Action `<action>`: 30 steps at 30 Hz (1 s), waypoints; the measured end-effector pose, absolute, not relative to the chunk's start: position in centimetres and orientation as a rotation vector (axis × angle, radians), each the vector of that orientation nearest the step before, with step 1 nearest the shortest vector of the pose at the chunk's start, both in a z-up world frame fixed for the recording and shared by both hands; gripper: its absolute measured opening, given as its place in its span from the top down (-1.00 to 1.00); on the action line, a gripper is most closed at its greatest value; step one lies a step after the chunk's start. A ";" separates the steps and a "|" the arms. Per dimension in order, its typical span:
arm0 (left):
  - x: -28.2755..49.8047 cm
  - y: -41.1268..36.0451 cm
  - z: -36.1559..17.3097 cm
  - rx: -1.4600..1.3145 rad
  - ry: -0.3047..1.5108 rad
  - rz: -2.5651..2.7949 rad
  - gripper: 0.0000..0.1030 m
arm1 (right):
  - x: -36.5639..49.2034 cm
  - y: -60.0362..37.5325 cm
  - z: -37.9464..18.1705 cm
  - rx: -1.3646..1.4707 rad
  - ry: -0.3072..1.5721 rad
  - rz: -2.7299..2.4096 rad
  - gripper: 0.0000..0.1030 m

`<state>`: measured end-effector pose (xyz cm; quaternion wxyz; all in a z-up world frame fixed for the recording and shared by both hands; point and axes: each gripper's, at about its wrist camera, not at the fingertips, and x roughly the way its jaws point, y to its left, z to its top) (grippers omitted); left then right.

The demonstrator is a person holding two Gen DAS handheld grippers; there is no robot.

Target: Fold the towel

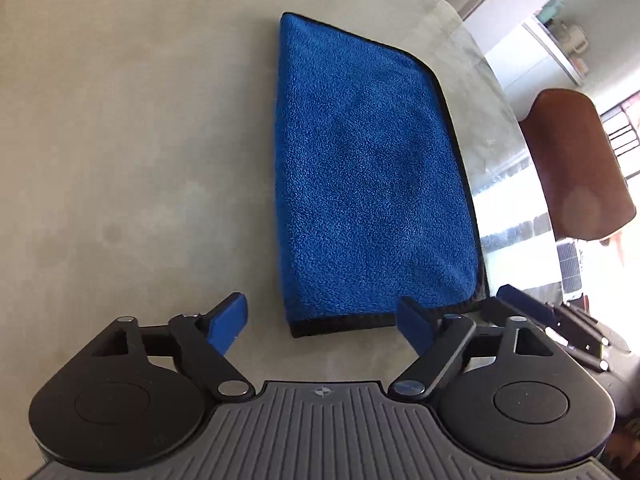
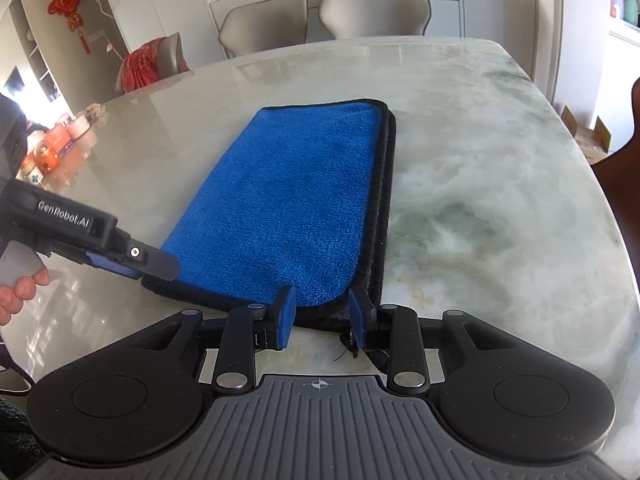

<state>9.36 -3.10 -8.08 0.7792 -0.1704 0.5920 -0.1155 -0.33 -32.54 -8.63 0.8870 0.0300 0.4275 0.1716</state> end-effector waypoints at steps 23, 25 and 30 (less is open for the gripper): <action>9.8 -3.6 -6.7 -0.404 1.264 -0.318 0.81 | -1.1 -26.2 -8.6 -0.206 0.758 0.610 0.35; 10.1 -3.8 -6.7 -0.400 1.266 -0.322 0.81 | -1.1 -25.5 -8.5 -0.252 0.742 0.643 0.27; 10.5 -4.0 -6.5 -0.400 1.278 -0.327 0.80 | -0.8 -24.4 -9.0 -0.278 0.723 0.737 0.14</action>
